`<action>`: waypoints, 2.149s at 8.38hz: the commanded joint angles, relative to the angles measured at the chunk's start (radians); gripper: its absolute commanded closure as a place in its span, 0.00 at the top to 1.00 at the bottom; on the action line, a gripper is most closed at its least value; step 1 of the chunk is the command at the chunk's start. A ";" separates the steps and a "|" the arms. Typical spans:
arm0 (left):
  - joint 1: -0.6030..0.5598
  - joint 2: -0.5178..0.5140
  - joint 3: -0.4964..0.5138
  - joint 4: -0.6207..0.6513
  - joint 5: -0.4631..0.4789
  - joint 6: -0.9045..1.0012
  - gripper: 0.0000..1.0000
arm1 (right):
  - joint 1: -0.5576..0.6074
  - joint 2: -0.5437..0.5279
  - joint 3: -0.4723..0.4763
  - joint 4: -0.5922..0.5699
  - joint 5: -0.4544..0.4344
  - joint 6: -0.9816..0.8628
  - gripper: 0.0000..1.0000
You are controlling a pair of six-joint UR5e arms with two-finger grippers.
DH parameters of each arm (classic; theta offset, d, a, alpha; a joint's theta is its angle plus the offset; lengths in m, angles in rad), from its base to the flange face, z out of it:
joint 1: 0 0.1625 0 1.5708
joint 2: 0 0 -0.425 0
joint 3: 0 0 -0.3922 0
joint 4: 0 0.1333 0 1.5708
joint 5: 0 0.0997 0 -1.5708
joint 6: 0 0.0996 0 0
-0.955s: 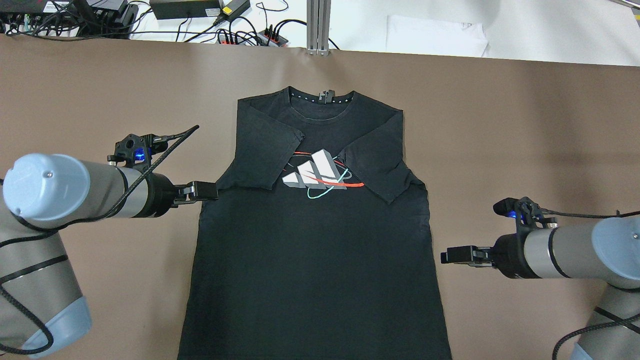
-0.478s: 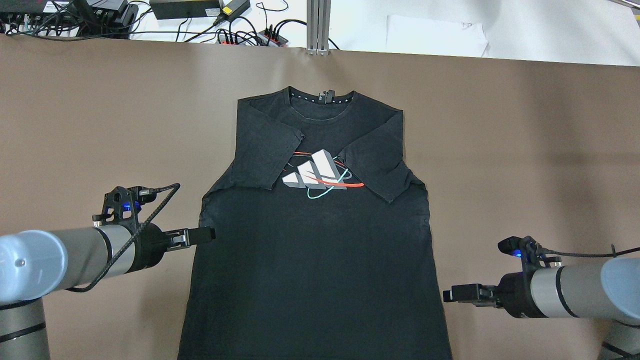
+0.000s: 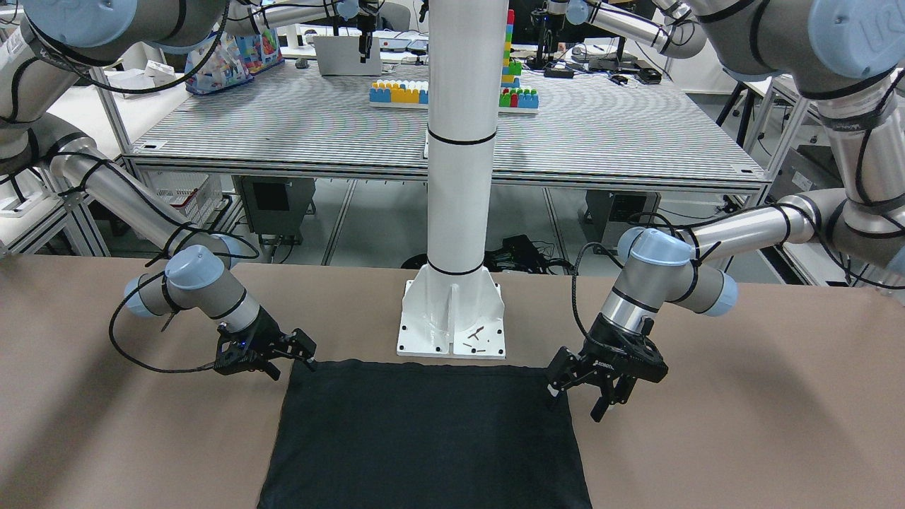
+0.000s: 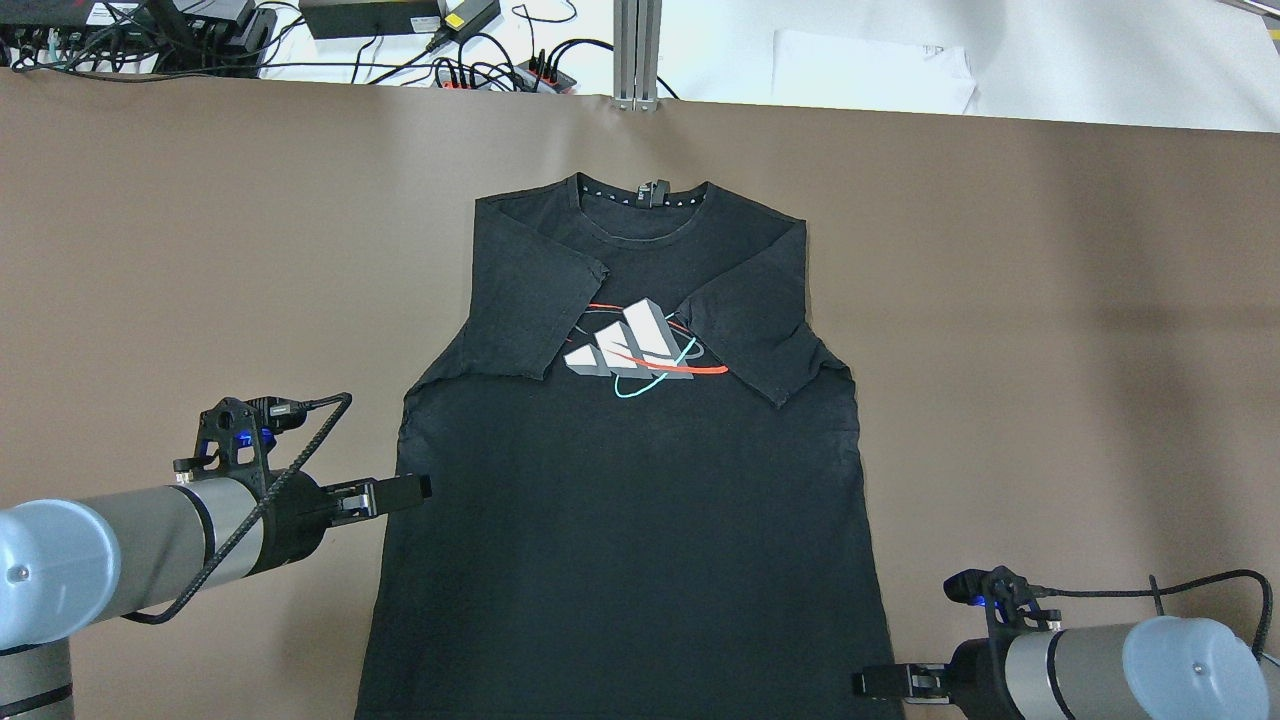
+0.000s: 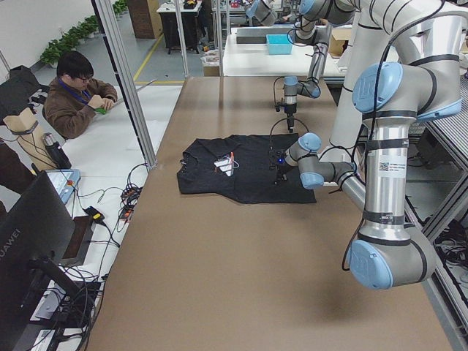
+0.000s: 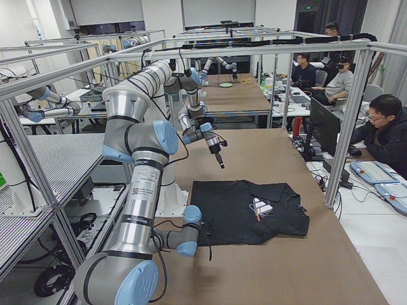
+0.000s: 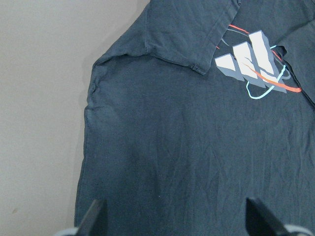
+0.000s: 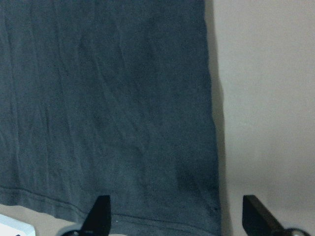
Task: Fold clothes
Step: 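Lower both grippers and grasp the two hem corners nearest the robot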
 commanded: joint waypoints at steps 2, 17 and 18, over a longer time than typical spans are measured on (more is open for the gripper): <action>0.001 0.002 -0.002 0.002 0.022 -0.001 1.00 | -0.074 -0.002 -0.022 0.001 -0.040 0.038 0.94; 0.340 0.152 0.055 -0.198 0.293 -0.090 1.00 | -0.054 -0.003 0.001 0.110 -0.077 0.060 0.00; 0.375 0.152 0.076 -0.200 0.342 -0.091 1.00 | -0.056 -0.003 0.001 0.110 -0.077 0.060 0.00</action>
